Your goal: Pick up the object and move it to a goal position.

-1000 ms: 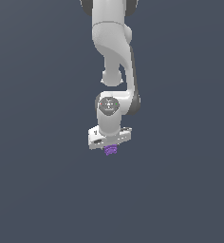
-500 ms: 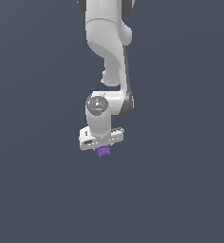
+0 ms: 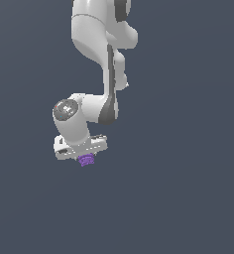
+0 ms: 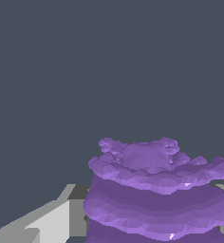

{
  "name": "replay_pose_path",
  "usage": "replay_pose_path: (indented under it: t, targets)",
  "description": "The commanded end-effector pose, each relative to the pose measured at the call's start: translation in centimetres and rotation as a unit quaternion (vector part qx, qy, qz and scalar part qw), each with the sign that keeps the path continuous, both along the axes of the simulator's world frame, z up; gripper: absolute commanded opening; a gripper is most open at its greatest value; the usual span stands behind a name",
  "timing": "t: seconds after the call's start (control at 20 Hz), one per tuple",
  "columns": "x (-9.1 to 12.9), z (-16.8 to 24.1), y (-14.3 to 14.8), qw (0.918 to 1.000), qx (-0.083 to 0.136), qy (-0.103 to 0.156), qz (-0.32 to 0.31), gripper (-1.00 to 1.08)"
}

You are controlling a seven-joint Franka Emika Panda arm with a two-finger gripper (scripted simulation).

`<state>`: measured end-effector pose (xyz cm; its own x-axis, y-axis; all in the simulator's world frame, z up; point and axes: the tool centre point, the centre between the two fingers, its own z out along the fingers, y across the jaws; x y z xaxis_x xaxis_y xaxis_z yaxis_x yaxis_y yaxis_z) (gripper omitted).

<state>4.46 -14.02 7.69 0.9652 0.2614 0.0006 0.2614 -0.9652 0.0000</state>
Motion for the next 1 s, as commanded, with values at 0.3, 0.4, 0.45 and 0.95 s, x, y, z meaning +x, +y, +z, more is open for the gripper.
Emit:
replay_pose_path:
  t: [0.3, 0.4, 0.45, 0.95]
  targets:
    - [2.1, 2.0, -7.0, 1.0, 0.0, 0.0, 0.0, -1.0]
    - [2.4, 2.2, -7.9, 1.0, 0.0, 0.0, 0.0, -1.0]
    - [2.5, 2.3, -8.3, 1.0, 0.0, 0.0, 0.0, -1.0]
    - [3.1, 2.8, -10.0, 1.0, 0.0, 0.0, 0.0, -1.0]
